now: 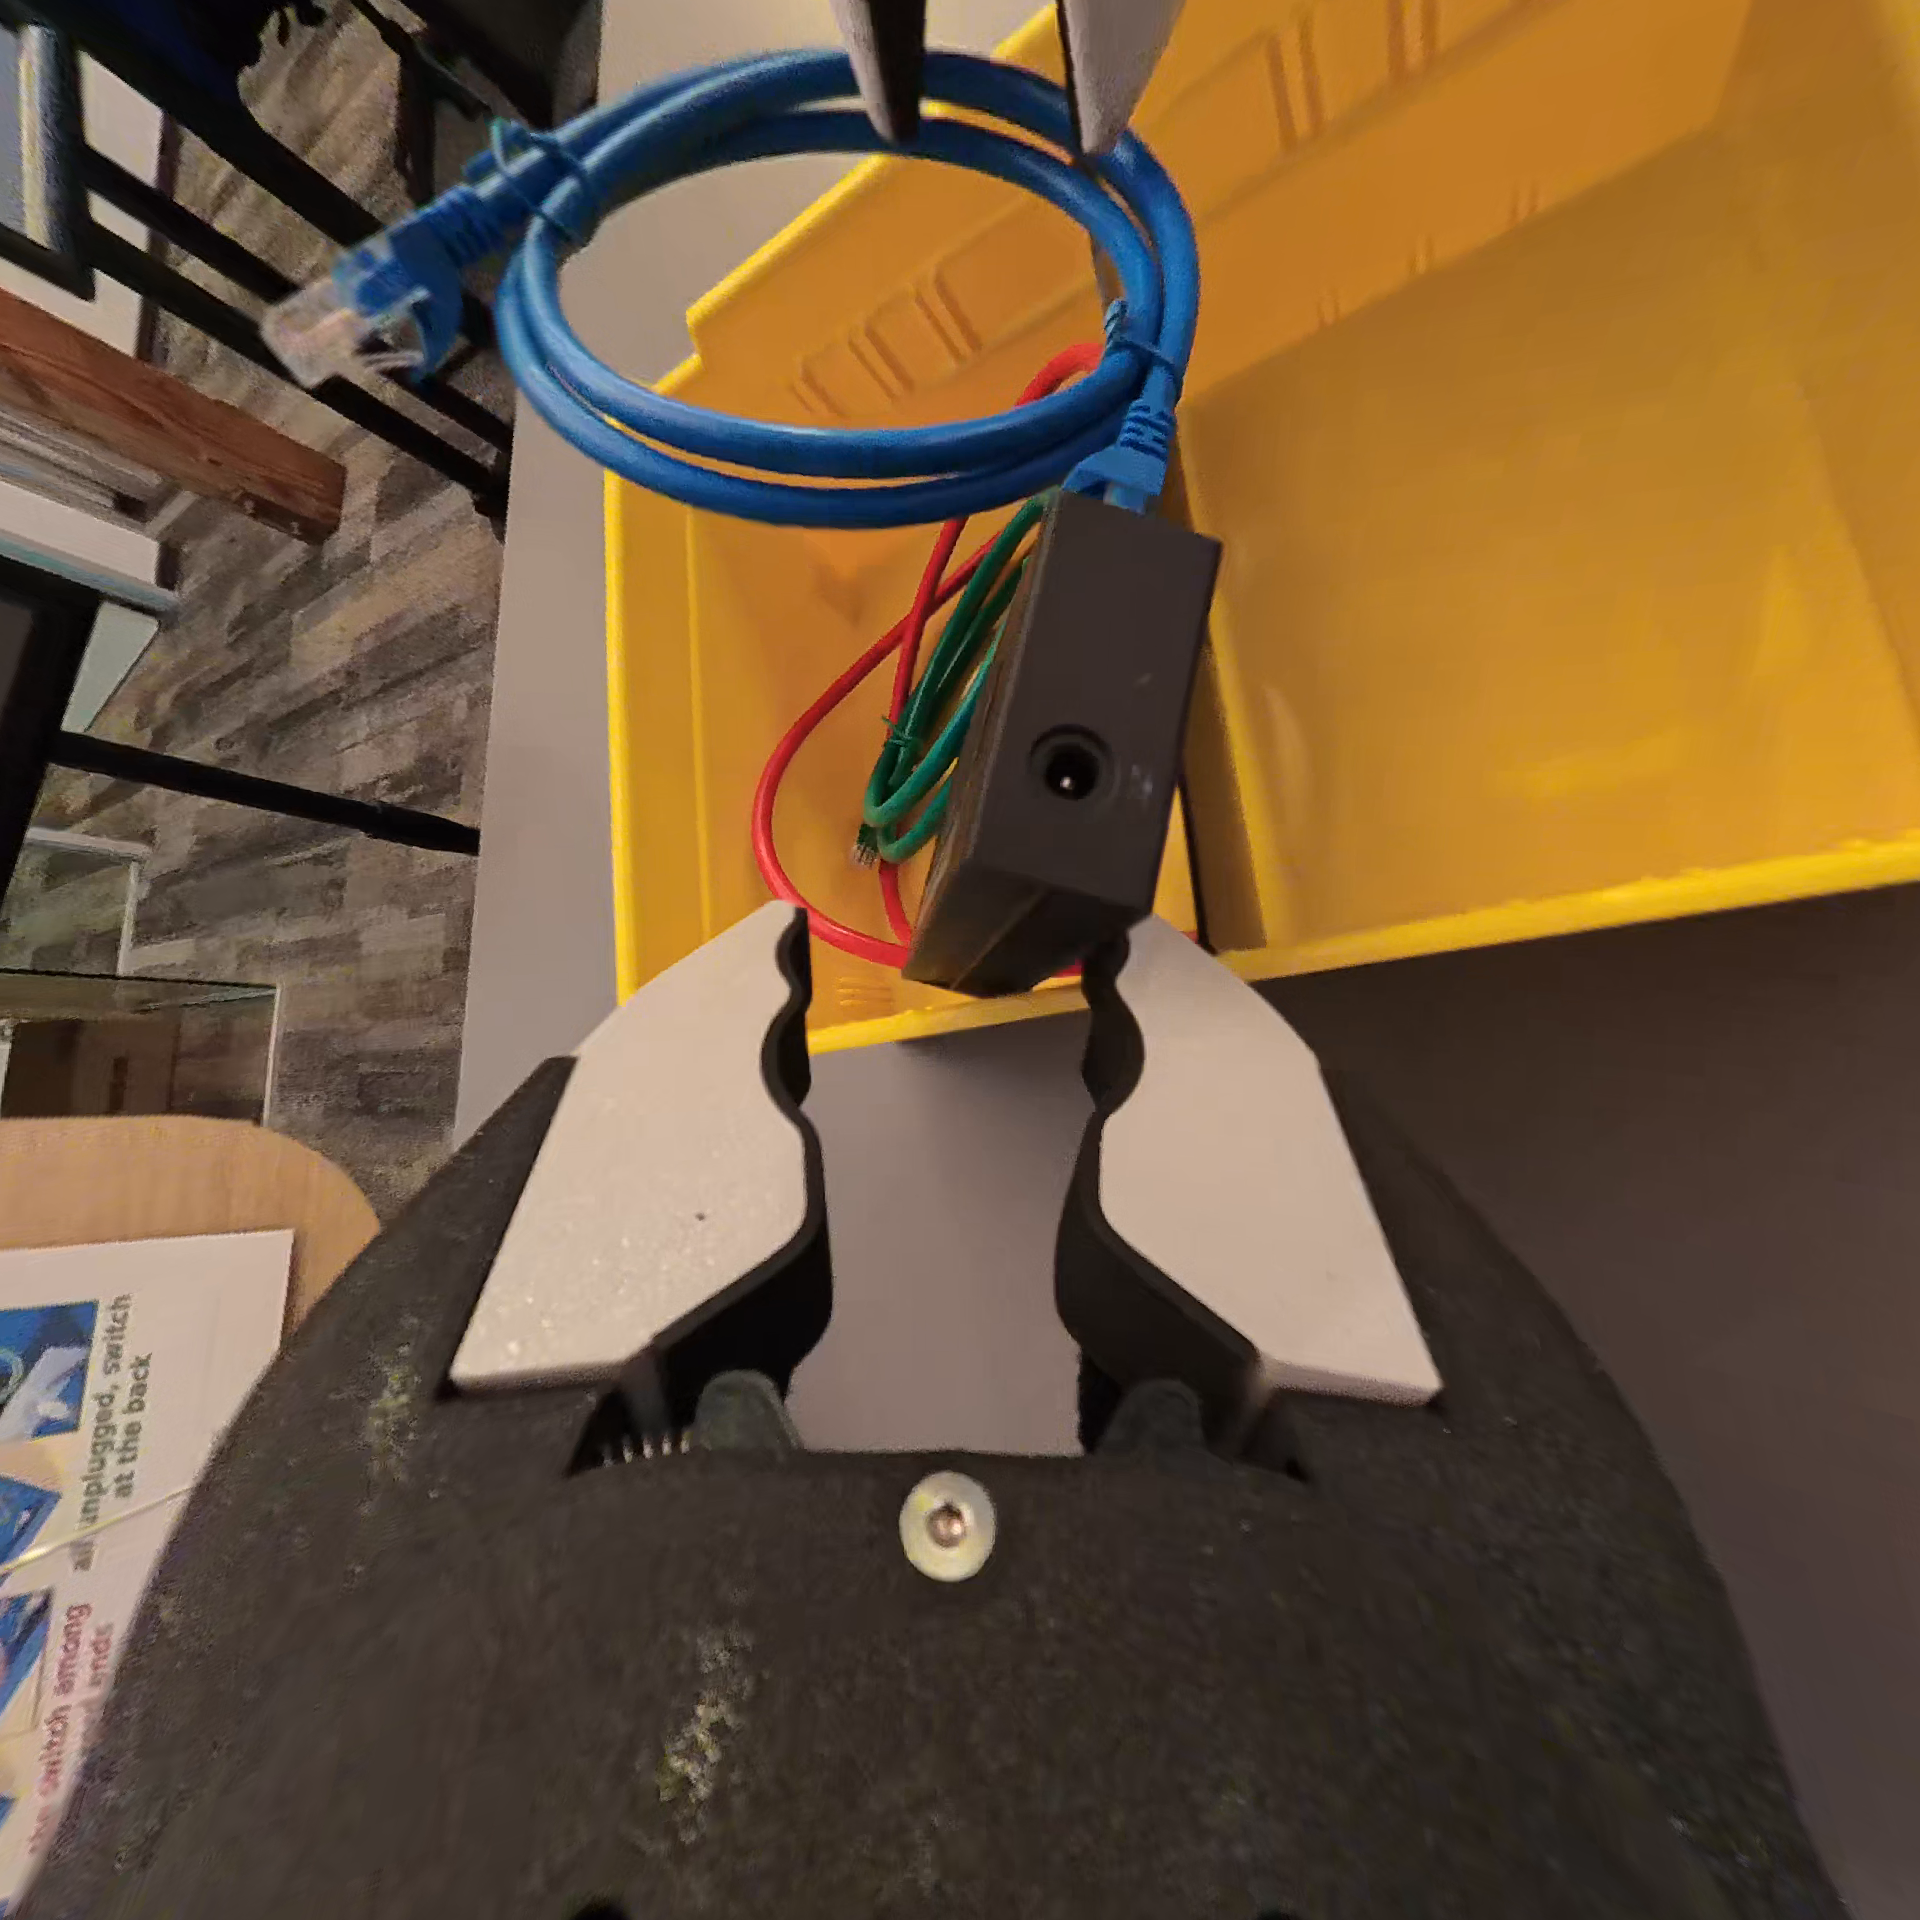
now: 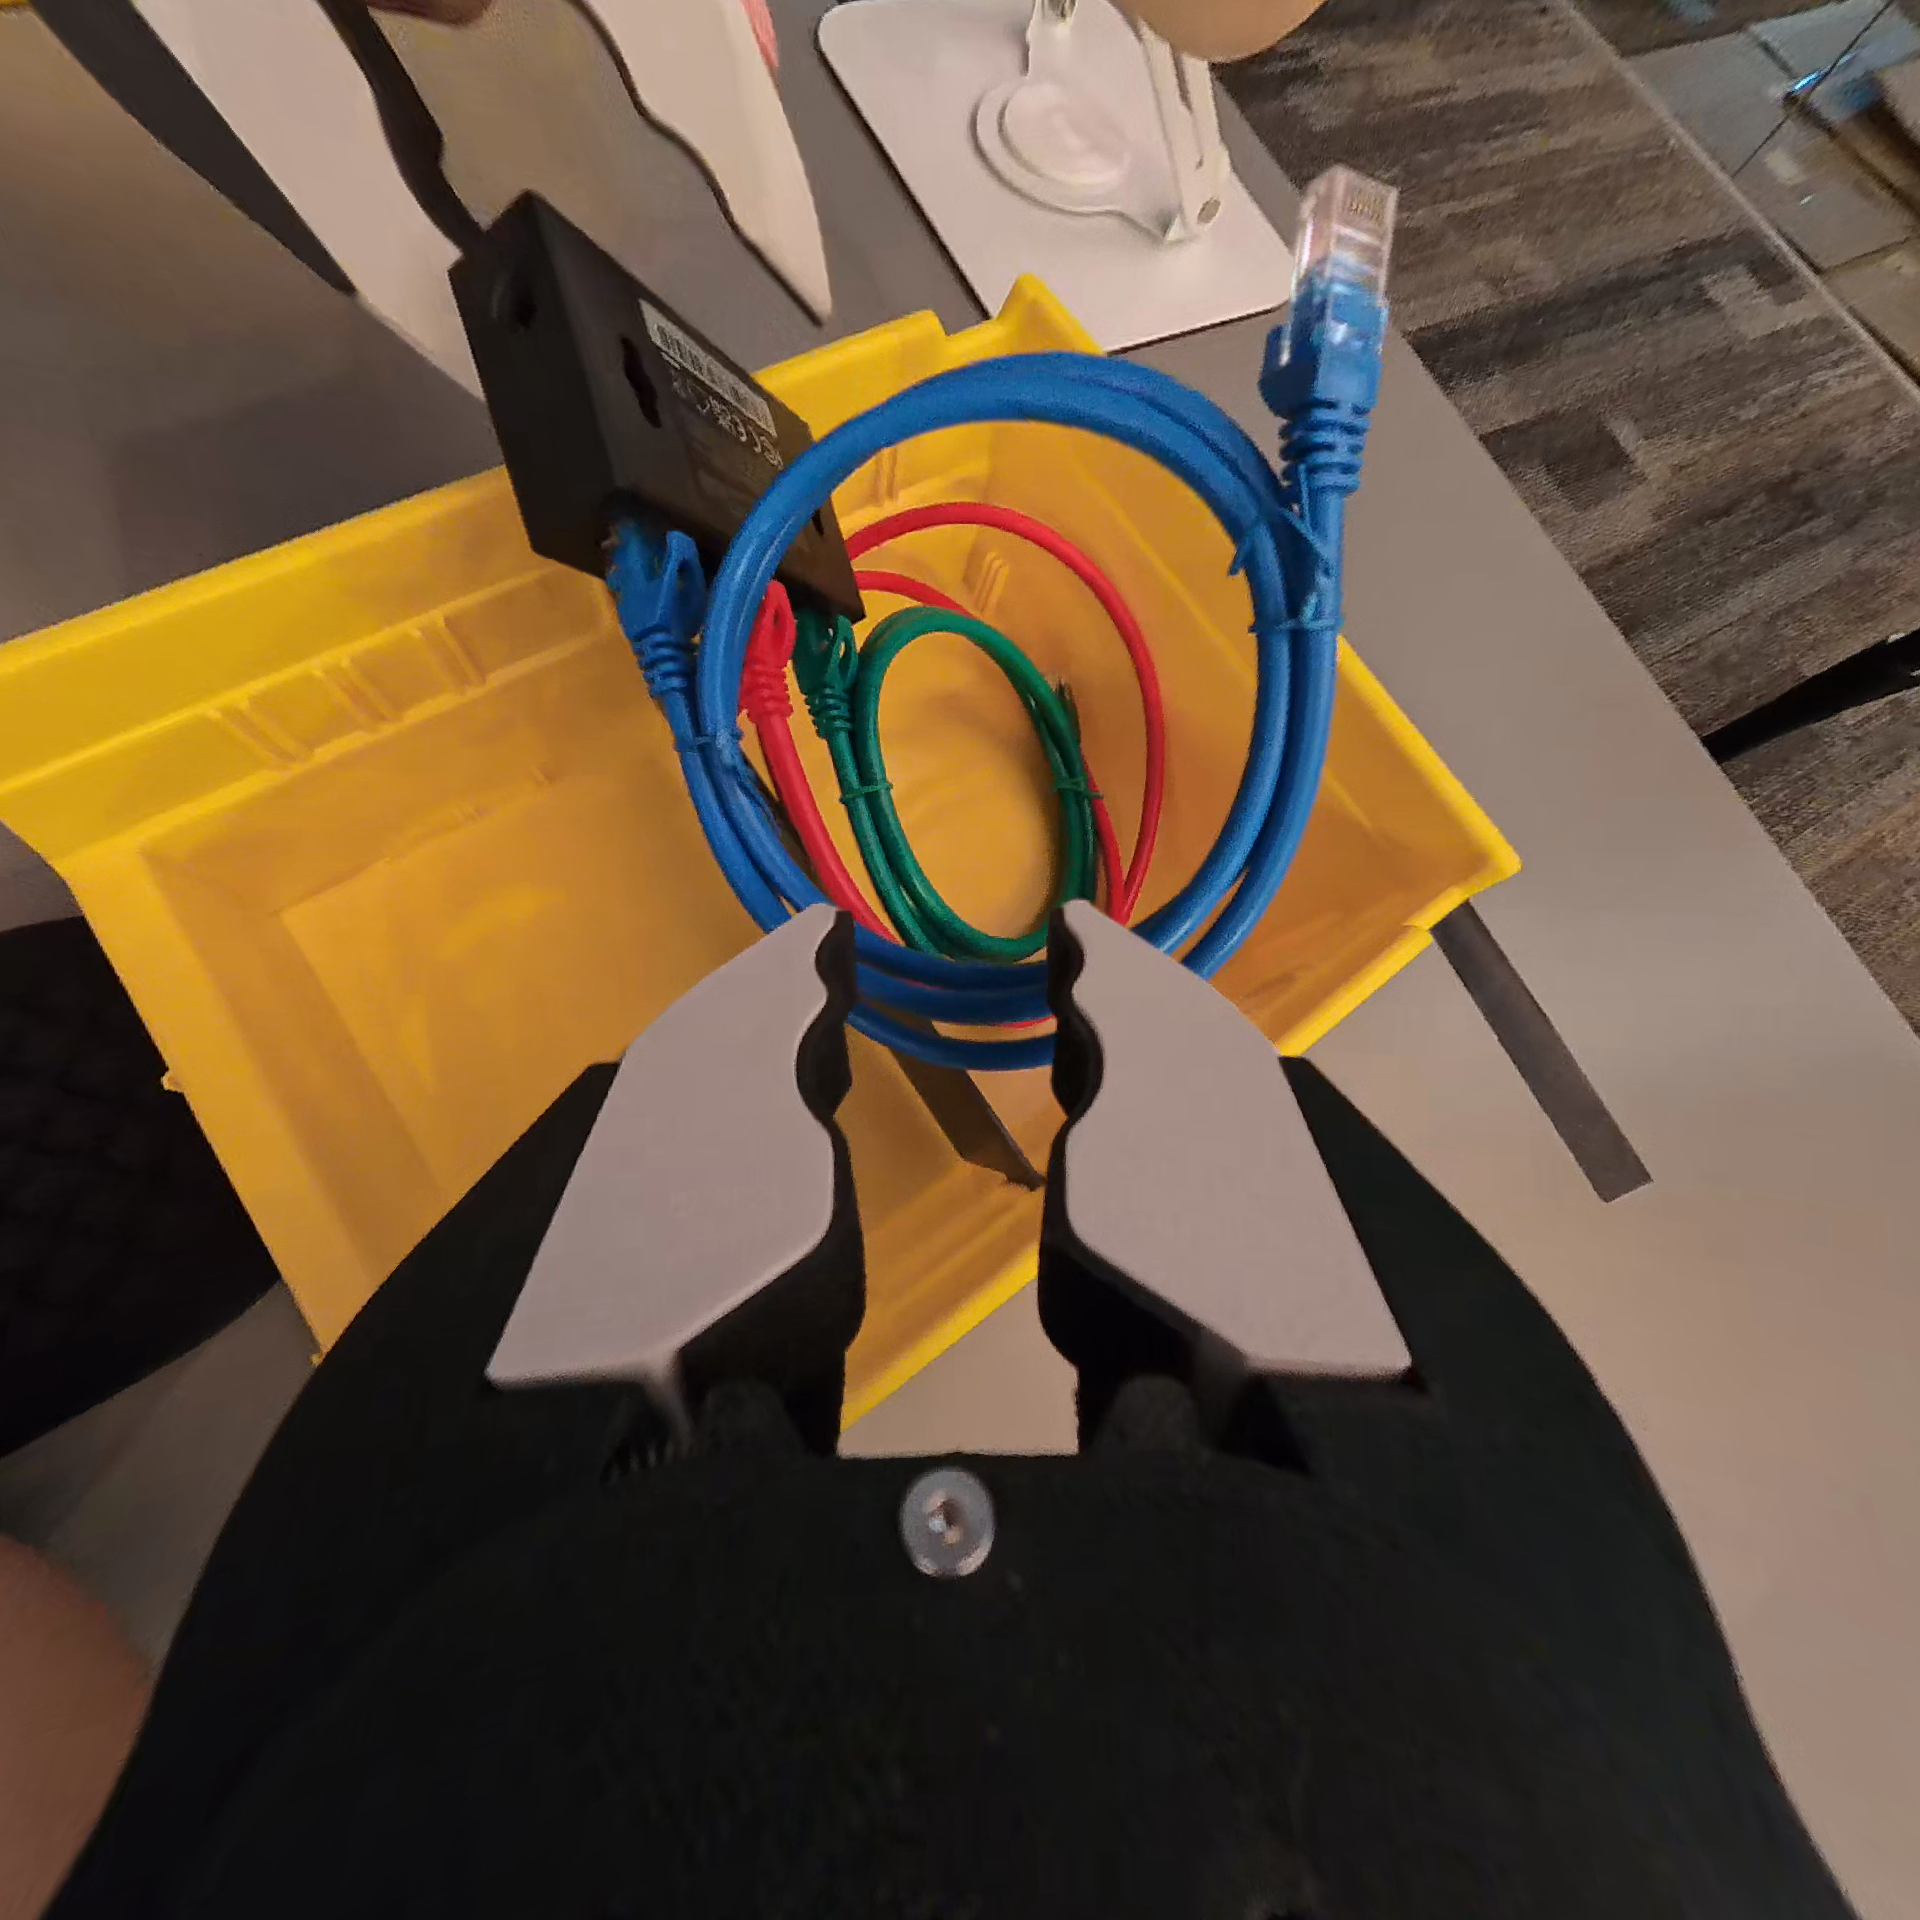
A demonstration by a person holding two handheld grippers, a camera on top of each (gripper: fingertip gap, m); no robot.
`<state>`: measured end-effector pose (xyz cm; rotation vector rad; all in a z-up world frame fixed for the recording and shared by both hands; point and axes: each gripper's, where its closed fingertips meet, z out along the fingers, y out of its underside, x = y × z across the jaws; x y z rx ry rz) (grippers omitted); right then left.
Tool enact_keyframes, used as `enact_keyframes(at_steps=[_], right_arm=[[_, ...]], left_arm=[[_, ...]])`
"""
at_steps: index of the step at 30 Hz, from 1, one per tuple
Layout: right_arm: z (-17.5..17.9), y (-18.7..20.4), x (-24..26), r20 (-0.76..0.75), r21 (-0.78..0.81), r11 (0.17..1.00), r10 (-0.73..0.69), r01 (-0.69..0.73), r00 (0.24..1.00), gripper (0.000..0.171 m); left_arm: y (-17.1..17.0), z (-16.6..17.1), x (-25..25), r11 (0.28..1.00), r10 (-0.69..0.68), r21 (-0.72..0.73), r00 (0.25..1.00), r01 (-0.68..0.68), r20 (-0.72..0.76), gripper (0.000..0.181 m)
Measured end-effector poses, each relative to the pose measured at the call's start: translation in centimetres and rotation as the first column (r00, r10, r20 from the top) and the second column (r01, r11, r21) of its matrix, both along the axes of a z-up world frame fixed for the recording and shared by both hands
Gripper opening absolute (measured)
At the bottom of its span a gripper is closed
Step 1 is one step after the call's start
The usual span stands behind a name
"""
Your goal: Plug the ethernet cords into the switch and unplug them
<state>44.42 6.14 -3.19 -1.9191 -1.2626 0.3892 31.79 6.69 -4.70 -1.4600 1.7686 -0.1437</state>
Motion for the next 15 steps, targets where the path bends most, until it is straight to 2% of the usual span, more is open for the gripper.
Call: enact_keyframes(at_steps=[8, 15], right_arm=[[0.6, -1.5, 0.9, -0.032, -0.031, 1.0, 0.003, -0.004, 0.999, 0.035], [0.7, -2.1, 2.1, -0.012, -0.021, 0.999, -0.026, 0.026, 1.0, 0.036]], left_arm=[[-3.2, 2.8, -2.4, 0.999, 0.007, -0.052, 0.985, 0.002, 0.172, 0.051], [-6.5, 4.8, -5.4, 0.997, 0.068, 0.011, 0.963, -0.074, 0.259, 0.05]])
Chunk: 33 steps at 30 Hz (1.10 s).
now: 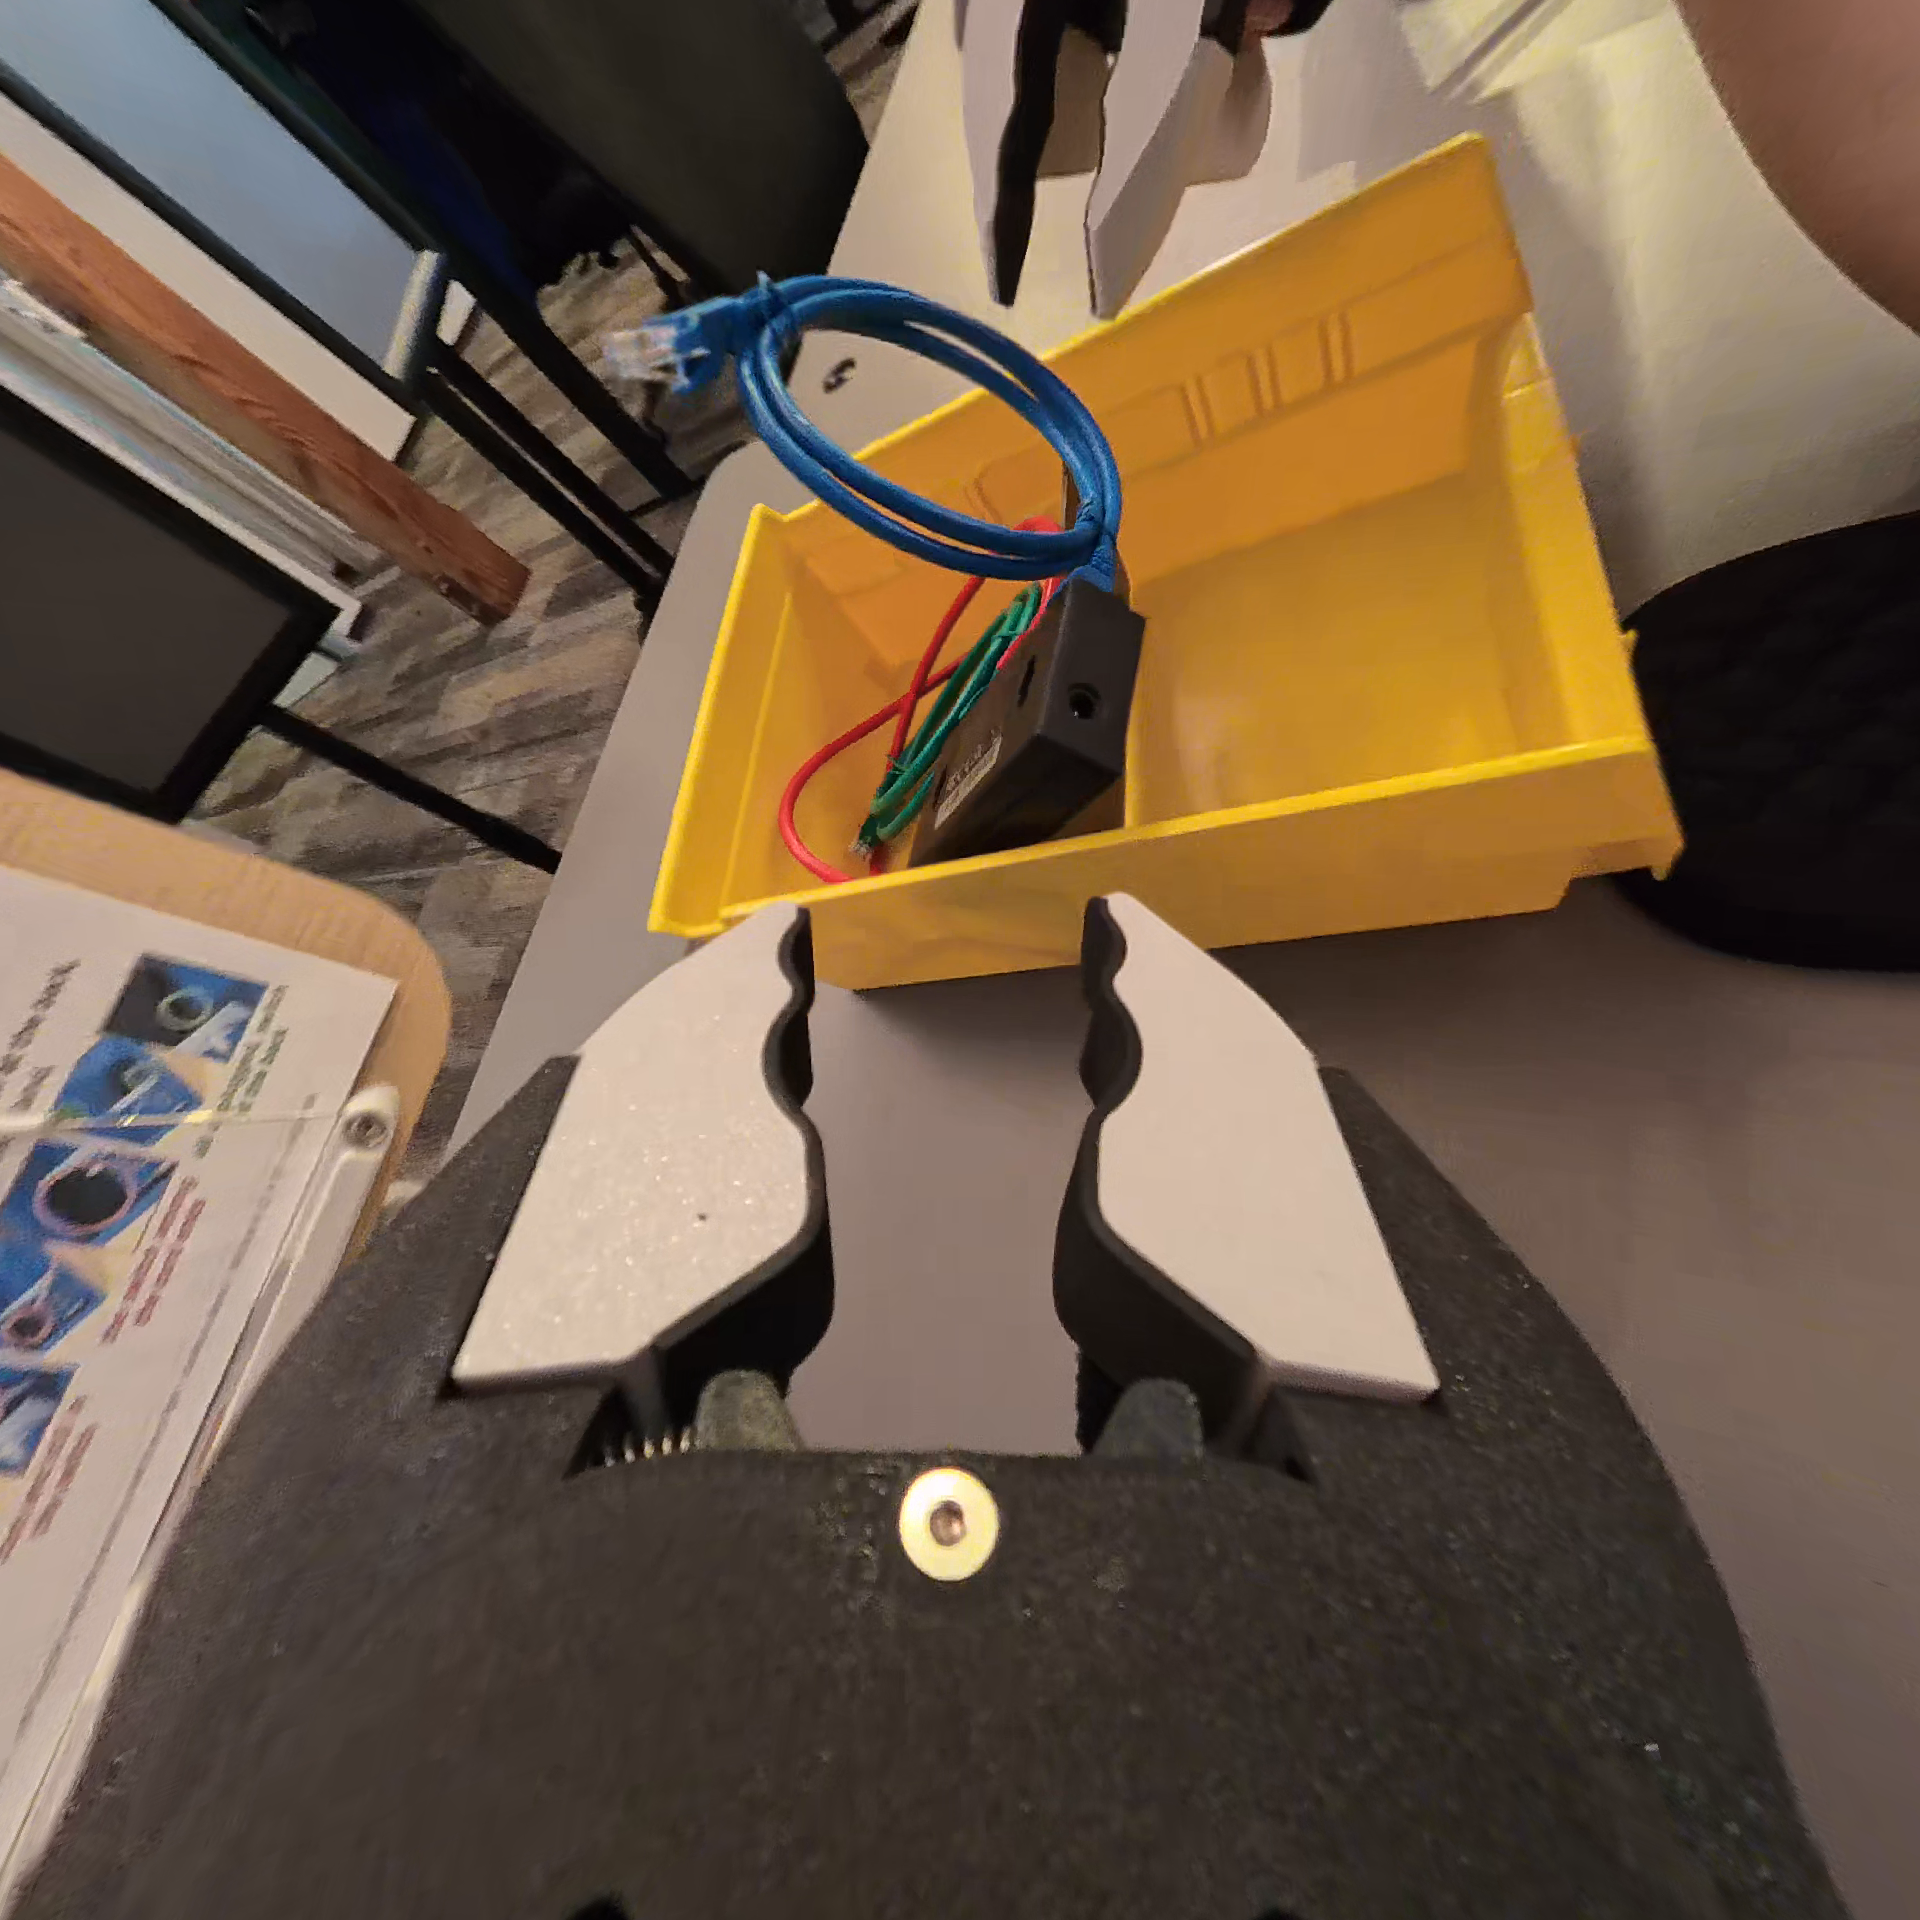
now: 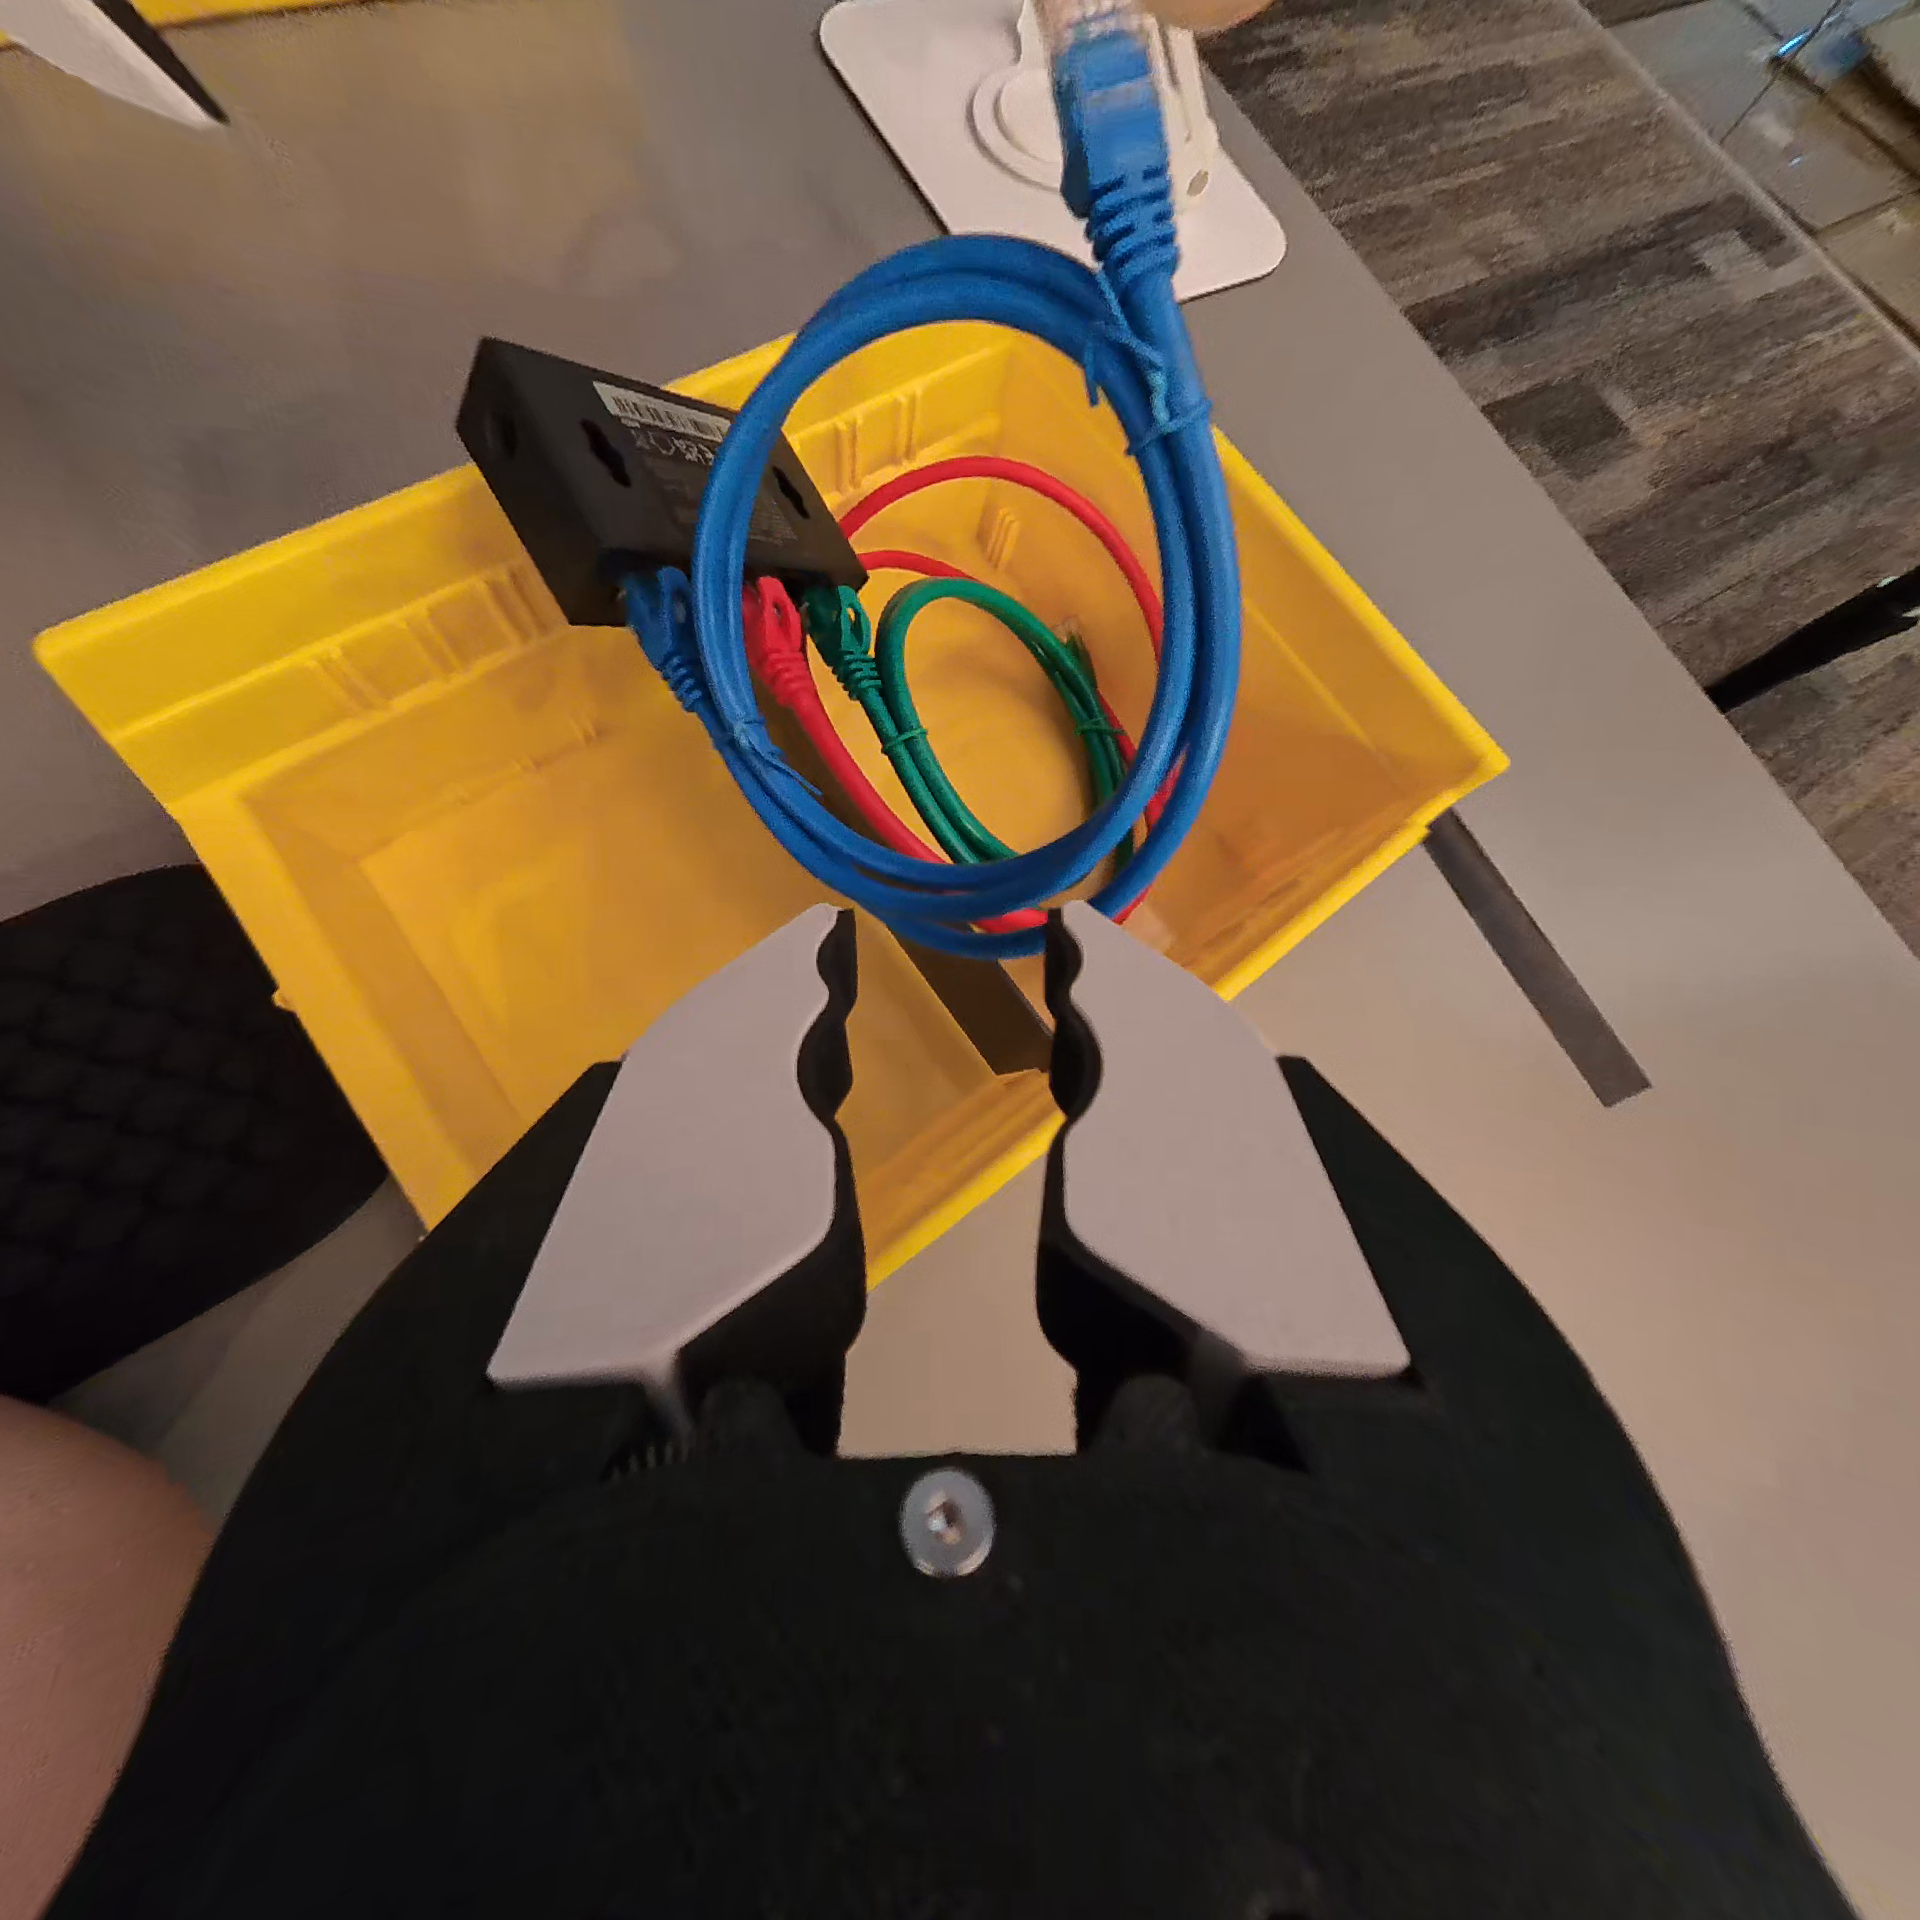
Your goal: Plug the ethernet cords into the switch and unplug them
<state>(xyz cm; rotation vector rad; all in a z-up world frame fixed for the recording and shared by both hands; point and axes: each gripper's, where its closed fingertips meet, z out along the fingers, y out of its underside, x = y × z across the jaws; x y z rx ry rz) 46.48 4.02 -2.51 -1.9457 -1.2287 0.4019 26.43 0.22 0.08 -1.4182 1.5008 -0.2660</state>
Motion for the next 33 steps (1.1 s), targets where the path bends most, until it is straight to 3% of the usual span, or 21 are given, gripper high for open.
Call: enact_keyframes(at_steps=[3, 5, 8, 9, 11, 14, 17, 19, 21, 25, 27, 33], right_arm=[[1.3, -0.4, 1.6, -0.025, 0.024, 0.996, -0.084, 0.085, 0.996, 0.037], [1.2, -0.8, 3.5, -0.03, -0.054, 0.975, -0.216, 0.214, 0.976, 0.04], [-1.8, -2.5, 6.5, 0.065, -0.367, 0.809, -0.471, 0.46, 0.88, 0.041], [-2.6, -3.2, 6.4, 0.082, -0.472, 0.742, -0.501, 0.476, 0.862, 0.039], [-2.9, -3.5, 4.5, 0.003, -0.602, 0.686, -0.51, 0.409, 0.86, 0.027], [-3.6, -2.2, 5.0, 0.069, -0.578, 0.604, -0.634, 0.549, 0.77, 0.027], [-5.0, -2.9, 5.9, 0.245, -0.502, 0.558, -0.64, 0.66, 0.728, 0.039], [-5.8, -3.5, 6.3, 0.356, -0.472, 0.544, -0.602, 0.694, 0.715, 0.038], [-6.2, -3.9, 5.3, 0.375, -0.52, 0.537, -0.555, 0.664, 0.742, 0.023], [-8.4, -3.9, 4.5, 0.434, -0.533, 0.479, -0.553, 0.698, 0.711, 0.008], [-9.9, -4.2, 4.5, 0.503, -0.48, 0.497, -0.52, 0.723, 0.69, 0.009], [-10.6, -3.6, 1.1, 0.403, -0.541, 0.477, -0.576, 0.693, 0.711, 0.008]], left_arm=[[-1.5, 2.3, -2.9, 0.995, 0.089, 0.049, 0.994, -0.092, 0.062, 0.048], [-2.5, 3.5, -5.2, 0.986, 0.162, 0.027, 0.983, -0.165, 0.09, 0.046], [-3.5, 4.6, -9.9, 0.953, 0.303, -0.015, 0.948, -0.303, 0.101, 0.045], [-3.6, 5.1, -11.8, 0.933, 0.359, -0.014, 0.926, -0.36, 0.115, 0.044], [-4.2, 5.9, -16.1, 0.891, 0.452, -0.019, 0.883, -0.454, 0.128, 0.044], [-4.4, 7.4, -26.0, 0.737, 0.668, 0.042, 0.736, -0.675, 0.109, 0.045], [-5.9, 7.7, -38.9, 0.449, 0.892, -0.026, 0.447, -0.893, 0.06, 0.051], [-7.4, 7.4, -44.6, 0.376, 0.927, -0.159, 0.37, -0.913, 0.067, 0.051], [-8.4, 6.7, -48.4, 0.347, 0.938, -0.303, 0.334, -0.888, 0.096, 0.052], [-8.9, 3.3, -51.1, 0.331, 0.935, -0.52, 0.347, -0.787, 0.069, 0.064], [-8.4, 1.5, -51.4, 0.313, 0.935, -0.56, 0.352, -0.767, 0.041, 0.063], [-6.0, -2.3, -51.6, 0.284, 0.933, -0.55, 0.358, -0.786, -0.03, 0.063]])
